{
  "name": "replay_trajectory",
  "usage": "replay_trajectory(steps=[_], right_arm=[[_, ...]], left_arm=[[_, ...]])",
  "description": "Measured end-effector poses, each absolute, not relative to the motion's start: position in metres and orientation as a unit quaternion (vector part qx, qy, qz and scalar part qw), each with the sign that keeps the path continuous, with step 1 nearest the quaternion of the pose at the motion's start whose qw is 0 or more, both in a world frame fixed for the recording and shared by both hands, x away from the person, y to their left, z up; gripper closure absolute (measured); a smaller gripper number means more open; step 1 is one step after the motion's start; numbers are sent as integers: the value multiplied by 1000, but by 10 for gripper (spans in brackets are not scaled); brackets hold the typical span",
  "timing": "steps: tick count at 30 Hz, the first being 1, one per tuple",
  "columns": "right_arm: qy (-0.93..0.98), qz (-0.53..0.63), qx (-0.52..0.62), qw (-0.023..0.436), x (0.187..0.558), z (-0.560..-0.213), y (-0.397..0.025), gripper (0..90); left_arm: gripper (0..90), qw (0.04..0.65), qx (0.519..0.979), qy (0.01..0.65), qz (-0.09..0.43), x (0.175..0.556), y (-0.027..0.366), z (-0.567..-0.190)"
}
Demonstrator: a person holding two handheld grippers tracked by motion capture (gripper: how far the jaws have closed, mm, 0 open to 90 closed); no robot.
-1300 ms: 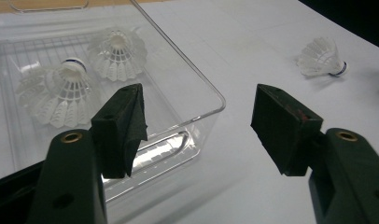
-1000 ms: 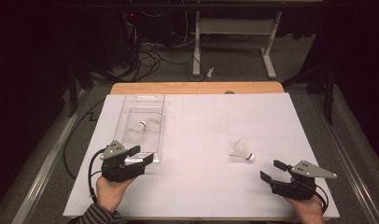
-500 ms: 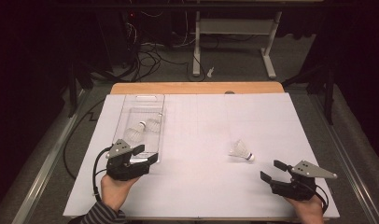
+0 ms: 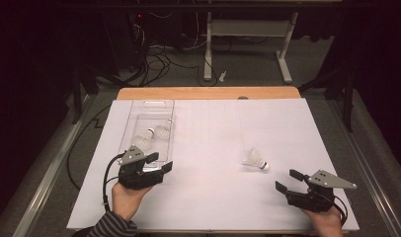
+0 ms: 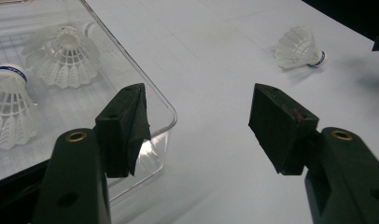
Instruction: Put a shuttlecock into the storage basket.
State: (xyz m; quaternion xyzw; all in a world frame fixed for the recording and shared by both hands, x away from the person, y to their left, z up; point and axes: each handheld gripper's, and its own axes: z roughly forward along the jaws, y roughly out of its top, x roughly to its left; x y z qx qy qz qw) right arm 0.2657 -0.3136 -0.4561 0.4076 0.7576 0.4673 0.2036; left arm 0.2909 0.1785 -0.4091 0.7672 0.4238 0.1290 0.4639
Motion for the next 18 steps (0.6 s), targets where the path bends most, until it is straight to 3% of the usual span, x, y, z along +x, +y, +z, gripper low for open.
replay_trajectory(steps=[18], right_arm=[[757, 468, 409, 202, 266, -456, -314, 289]], left_arm=[[383, 460, 777, 413, 117, 298, 164, -409]])
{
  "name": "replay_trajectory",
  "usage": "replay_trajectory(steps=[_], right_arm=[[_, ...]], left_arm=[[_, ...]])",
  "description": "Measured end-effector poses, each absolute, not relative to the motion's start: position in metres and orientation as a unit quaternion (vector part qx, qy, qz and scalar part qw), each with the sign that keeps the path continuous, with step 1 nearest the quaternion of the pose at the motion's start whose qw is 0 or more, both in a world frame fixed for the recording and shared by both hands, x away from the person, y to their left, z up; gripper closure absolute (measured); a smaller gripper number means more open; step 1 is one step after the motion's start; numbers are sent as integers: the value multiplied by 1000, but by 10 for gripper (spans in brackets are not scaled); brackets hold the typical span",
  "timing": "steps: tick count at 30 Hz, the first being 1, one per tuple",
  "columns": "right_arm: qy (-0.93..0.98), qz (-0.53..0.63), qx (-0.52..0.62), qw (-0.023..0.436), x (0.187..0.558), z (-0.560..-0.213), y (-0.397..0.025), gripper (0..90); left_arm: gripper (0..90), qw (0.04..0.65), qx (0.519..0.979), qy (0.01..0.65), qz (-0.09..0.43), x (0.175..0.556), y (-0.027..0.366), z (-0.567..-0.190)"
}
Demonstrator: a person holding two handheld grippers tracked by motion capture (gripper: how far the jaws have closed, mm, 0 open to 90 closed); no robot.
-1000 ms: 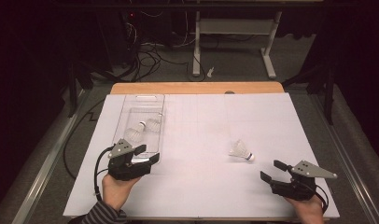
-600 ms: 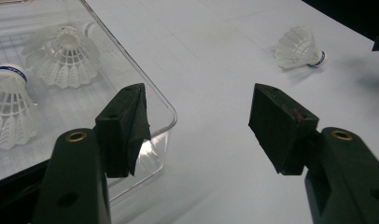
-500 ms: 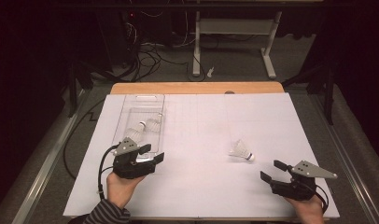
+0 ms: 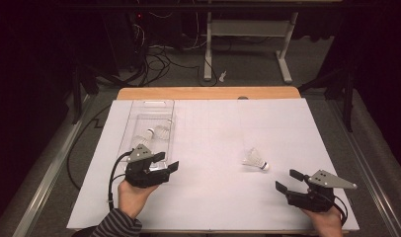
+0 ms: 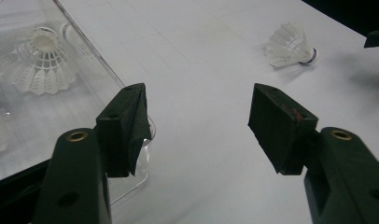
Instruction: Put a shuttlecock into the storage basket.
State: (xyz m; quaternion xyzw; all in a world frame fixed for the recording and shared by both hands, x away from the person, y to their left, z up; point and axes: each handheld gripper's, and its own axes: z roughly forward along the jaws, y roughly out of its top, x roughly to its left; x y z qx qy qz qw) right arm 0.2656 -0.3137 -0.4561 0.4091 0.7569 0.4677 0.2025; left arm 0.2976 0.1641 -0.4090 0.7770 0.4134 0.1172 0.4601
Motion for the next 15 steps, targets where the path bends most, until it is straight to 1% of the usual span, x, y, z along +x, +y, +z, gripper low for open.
replay_trajectory(steps=[15], right_arm=[[757, 468, 408, 203, 266, -456, -314, 290]], left_arm=[[391, 456, 781, 410, 113, 302, 157, -410]])
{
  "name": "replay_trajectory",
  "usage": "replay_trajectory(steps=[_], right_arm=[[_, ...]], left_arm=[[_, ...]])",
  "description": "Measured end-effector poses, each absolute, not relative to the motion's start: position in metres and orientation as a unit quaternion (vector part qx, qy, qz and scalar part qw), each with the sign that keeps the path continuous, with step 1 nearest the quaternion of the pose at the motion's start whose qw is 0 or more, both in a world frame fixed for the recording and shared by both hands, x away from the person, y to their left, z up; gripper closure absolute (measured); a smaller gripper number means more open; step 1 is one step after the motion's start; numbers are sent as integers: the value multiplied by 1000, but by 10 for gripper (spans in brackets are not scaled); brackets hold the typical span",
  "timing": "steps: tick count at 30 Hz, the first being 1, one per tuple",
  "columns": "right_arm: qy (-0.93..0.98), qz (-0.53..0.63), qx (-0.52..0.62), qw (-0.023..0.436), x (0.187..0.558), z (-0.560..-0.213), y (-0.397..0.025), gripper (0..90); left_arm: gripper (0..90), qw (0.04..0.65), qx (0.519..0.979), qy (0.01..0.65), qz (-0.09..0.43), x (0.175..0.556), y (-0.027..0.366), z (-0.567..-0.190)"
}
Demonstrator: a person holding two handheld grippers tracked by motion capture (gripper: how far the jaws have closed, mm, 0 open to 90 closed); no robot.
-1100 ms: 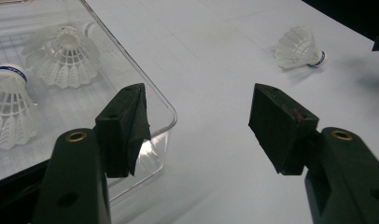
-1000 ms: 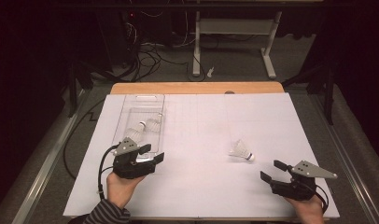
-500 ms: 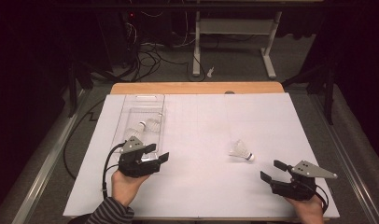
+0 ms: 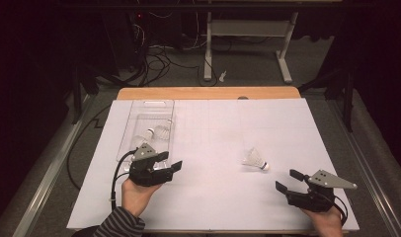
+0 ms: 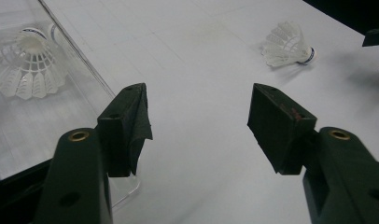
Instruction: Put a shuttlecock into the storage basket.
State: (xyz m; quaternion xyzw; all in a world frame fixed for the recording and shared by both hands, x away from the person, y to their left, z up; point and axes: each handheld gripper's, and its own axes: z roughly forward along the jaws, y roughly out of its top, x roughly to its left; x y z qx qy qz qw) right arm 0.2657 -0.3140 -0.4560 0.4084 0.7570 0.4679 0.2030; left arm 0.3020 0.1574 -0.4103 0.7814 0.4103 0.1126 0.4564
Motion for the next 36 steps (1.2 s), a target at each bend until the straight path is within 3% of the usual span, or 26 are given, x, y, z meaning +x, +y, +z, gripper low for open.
replay_trajectory(steps=[36], right_arm=[[757, 468, 409, 203, 266, -456, -314, 289]], left_arm=[[375, 438, 798, 402, 96, 316, 136, -410]])
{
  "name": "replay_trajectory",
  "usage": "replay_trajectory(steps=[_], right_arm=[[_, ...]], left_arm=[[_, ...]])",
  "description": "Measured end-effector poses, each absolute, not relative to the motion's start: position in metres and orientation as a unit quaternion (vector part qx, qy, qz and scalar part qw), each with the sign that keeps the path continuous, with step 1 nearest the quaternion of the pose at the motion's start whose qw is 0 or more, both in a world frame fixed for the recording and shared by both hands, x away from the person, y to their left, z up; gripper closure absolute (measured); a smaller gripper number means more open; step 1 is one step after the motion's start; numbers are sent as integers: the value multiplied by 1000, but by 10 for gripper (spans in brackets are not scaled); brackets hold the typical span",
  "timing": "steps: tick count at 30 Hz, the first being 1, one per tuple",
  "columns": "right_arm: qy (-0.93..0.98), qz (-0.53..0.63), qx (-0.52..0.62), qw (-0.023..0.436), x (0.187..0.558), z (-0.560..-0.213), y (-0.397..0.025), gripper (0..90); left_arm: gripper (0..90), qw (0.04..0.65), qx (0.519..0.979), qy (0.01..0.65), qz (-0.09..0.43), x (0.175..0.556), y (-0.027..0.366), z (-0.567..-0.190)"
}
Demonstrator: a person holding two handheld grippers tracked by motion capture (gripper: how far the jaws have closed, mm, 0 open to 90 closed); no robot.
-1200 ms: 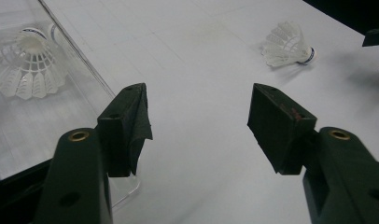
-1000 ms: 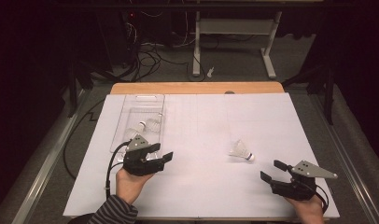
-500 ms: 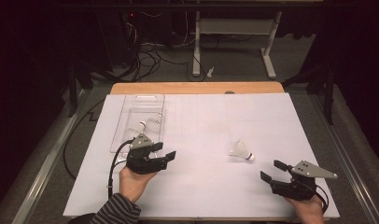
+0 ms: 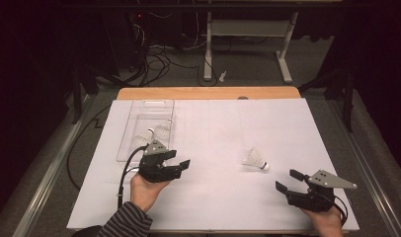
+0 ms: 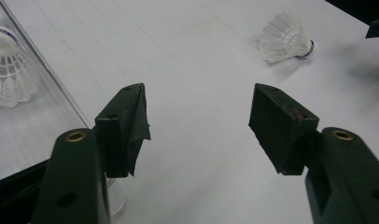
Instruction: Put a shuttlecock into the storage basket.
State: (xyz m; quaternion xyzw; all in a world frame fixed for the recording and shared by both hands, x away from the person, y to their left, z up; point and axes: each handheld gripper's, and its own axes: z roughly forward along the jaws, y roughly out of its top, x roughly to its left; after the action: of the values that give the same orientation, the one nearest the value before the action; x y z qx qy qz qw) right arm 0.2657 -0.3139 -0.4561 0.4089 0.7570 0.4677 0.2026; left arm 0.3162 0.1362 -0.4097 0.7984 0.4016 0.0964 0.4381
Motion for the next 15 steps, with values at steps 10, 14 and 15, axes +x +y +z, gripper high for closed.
replay_trajectory(steps=[10, 14, 15], right_arm=[[758, 467, 407, 203, 266, -456, -314, 290], [758, 467, 408, 201, 266, -456, -314, 289], [758, 467, 408, 201, 266, -456, -314, 289]], left_arm=[[370, 424, 811, 391, 102, 320, 128, -408], [374, 421, 814, 389, 98, 322, 125, -408], [374, 421, 814, 387, 99, 323, 125, -408]])
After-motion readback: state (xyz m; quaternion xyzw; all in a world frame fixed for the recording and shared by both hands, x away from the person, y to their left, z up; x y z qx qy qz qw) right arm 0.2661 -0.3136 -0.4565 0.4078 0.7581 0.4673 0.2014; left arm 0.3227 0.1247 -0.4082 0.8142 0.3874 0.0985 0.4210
